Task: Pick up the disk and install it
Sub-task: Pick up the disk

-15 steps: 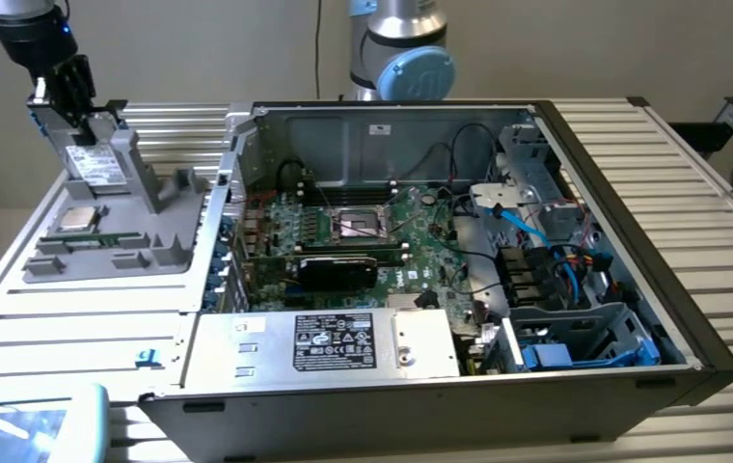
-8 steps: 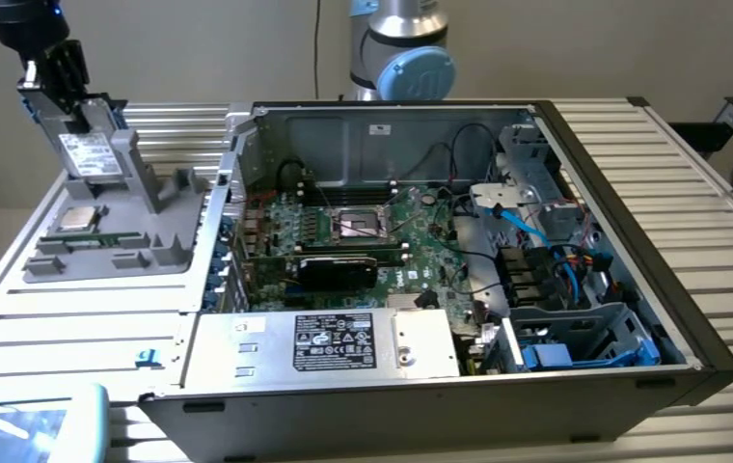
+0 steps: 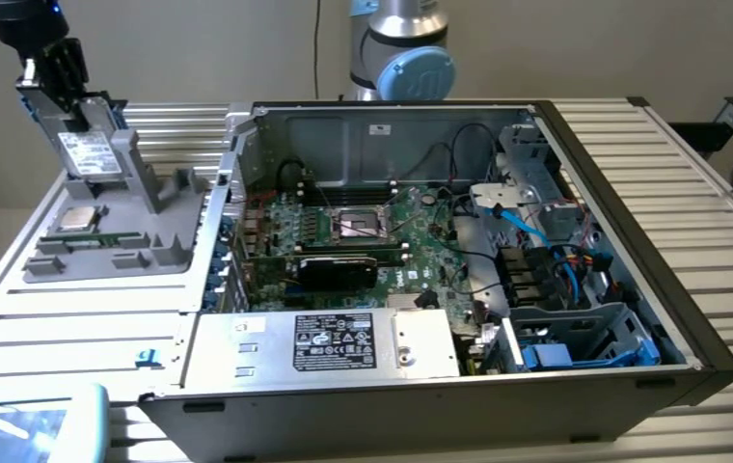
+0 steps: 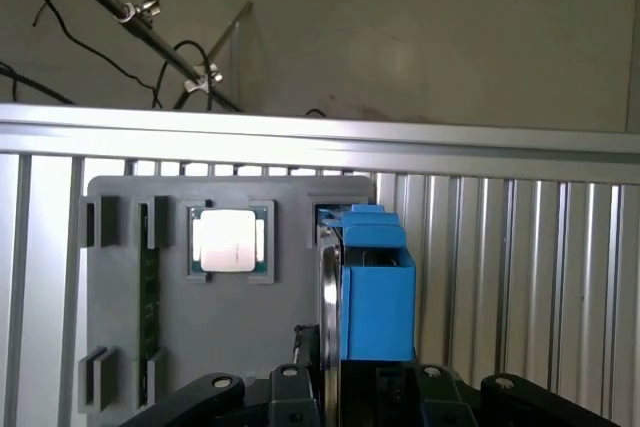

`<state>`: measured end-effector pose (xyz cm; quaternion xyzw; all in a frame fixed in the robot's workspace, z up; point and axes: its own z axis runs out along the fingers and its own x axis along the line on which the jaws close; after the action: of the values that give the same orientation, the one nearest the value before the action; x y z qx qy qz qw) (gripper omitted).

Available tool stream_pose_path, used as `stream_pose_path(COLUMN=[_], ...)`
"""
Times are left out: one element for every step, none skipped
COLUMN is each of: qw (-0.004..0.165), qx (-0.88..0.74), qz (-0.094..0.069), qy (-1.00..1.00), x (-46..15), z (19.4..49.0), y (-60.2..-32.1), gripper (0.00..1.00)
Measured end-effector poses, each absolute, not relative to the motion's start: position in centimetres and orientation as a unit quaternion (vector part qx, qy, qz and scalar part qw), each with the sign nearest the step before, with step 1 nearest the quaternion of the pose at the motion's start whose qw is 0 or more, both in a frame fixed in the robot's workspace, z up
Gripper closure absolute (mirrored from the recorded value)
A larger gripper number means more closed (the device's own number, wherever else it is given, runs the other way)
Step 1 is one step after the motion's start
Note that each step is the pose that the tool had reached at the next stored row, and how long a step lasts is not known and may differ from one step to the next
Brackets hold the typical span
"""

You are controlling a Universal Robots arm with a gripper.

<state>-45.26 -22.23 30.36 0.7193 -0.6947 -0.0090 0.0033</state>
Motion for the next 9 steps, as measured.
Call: stream_pose_path(qw=[0.003, 0.003, 0.003, 0.003, 0.003, 0.003, 0.003, 0.003, 0.003], qx=[0.719, 0.719, 0.719, 0.719, 0.719, 0.719, 0.719, 0.719, 0.719], qz=[-0.009, -0.009, -0.009, -0.009, -0.009, -0.009, -0.009, -0.009, -0.009], qy=[-0.695, -0.695, -0.695, -0.695, -0.695, -0.695, -0.695, -0.695, -0.695], x=[-45.26, -45.26, -45.26, -45.26, -45.26, -45.26, -45.26, -45.26, -45.26], z=[30.36, 30.37, 30.36, 30.35, 30.34, 30.34, 30.34, 30.34, 30.34], y=[-22.23, -22.23, -22.23, -22.23, -22.23, -22.23, -22.23, -22.23, -22.23], gripper=[0.63, 0.63, 0.62, 0.55, 0.55, 0.49, 0.43, 0.43, 0.43])
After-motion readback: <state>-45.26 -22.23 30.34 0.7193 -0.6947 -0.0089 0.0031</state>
